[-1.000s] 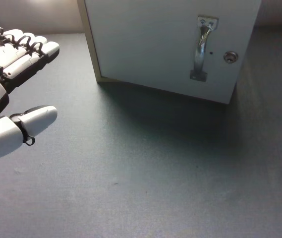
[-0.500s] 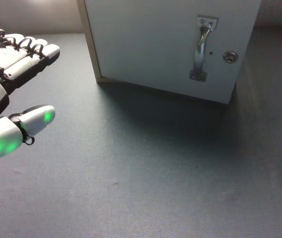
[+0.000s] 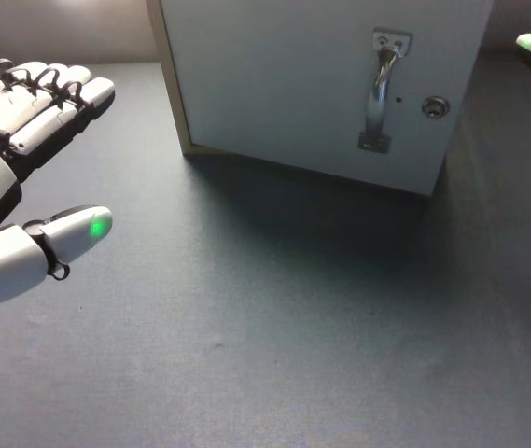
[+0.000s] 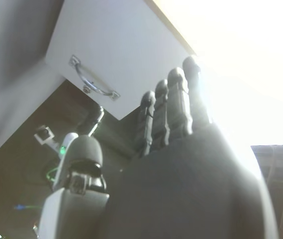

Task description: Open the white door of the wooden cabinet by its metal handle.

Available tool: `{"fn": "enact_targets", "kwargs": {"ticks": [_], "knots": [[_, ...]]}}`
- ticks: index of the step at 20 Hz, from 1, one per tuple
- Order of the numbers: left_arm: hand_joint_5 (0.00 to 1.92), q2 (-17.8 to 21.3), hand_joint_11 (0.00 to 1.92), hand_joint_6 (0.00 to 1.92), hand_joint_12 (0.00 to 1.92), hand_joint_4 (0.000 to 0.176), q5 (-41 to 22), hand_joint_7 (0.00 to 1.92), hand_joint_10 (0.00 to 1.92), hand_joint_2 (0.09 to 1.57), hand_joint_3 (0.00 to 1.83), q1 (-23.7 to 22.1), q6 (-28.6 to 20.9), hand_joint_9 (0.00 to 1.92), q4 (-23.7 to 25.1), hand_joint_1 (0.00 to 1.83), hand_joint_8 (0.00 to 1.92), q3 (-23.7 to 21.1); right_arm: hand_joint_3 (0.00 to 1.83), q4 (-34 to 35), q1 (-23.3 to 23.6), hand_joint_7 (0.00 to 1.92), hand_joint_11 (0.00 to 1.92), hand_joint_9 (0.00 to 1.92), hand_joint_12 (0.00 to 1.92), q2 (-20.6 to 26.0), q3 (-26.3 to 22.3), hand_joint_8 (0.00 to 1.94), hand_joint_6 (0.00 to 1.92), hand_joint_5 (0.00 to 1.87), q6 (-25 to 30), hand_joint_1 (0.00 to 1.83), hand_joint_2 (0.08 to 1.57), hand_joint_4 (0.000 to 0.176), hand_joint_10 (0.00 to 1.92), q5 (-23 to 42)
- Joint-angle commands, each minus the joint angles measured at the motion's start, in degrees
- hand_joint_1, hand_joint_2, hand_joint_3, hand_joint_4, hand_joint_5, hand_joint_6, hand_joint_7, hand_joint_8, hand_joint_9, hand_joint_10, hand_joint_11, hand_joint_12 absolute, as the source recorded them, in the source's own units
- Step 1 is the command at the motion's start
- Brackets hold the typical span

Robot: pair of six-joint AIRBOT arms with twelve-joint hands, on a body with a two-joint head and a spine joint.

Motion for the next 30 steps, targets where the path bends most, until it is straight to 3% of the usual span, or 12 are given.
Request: {"fn": "enact_targets", "kwargs": {"ticks": [1, 8, 16, 21, 26, 30], "knots": [[0.03, 0.0, 0.0, 0.0, 0.15, 0.0, -6.7, 0.01, 0.0, 1.51, 0.02, -0.4, -0.1, 0.01, -0.2, 0.0, 0.0, 0.3, 0.0, 1.8, 1.0, 0.0, 0.02, 0.0, 0.01, 0.0, 0.6, 0.0, 0.0, 0.0, 0.1, 0.0, 1.3, 0.0, 0.0, 5.4], [0.01, -0.4, 0.0, 0.0, 0.02, 0.0, -6.3, 0.0, 0.0, 1.57, 0.01, -0.6, -0.1, 0.0, 0.0, 0.0, 0.0, 0.4, 0.0, 0.2, 5.3, 0.0, 0.0, 0.0, 0.0, -3.1, 3.7, 0.0, 0.0, 0.0, 0.1, 0.0, 1.32, 0.0, 0.0, 0.6], [0.04, -0.7, 0.03, 0.01, 0.03, 0.0, -6.3, 0.02, 0.0, 1.55, 0.01, -0.6, -0.2, 0.01, 0.1, 0.0, 0.01, 0.6, 0.0, -2.0, 8.1, 0.0, 0.0, 0.0, 0.0, -5.0, 4.6, 0.0, 0.0, 0.0, 0.1, 0.0, 1.31, 0.0, 0.0, -0.5], [0.05, -0.8, 0.03, 0.01, 0.03, 0.0, -6.6, 0.03, 0.0, 1.56, 0.02, -0.2, -0.6, 0.02, 0.0, 0.0, 0.01, 0.6, 0.0, -3.6, 8.2, 0.0, 0.02, 0.0, 0.01, -4.9, 2.5, 0.0, 0.0, 0.0, 0.2, 0.0, 1.32, 0.0, 0.0, 0.8], [0.05, -0.8, 0.04, 0.0, 0.04, 0.0, -6.9, 0.03, 0.0, 1.57, 0.01, 0.3, -0.7, 0.02, -0.5, 0.0, 0.0, 0.5, 0.03, -5.5, 8.2, 0.0, 0.0, 0.0, 0.0, -3.4, -0.2, 0.0, 0.0, 0.0, 0.2, 0.0, 1.49, 0.0, 0.0, 3.0], [0.04, -0.8, 0.02, 0.0, 0.03, 0.0, -7.6, 0.02, 0.0, 1.55, 0.0, 0.6, -1.0, 0.01, -1.0, 0.0, 0.0, 0.4, 0.01, -6.6, 7.5, 0.0, 0.0, 0.0, 0.0, -2.4, -1.9, 0.0, 0.0, 0.01, 0.7, 0.0, 1.52, 0.0, 0.0, 4.8]]}}
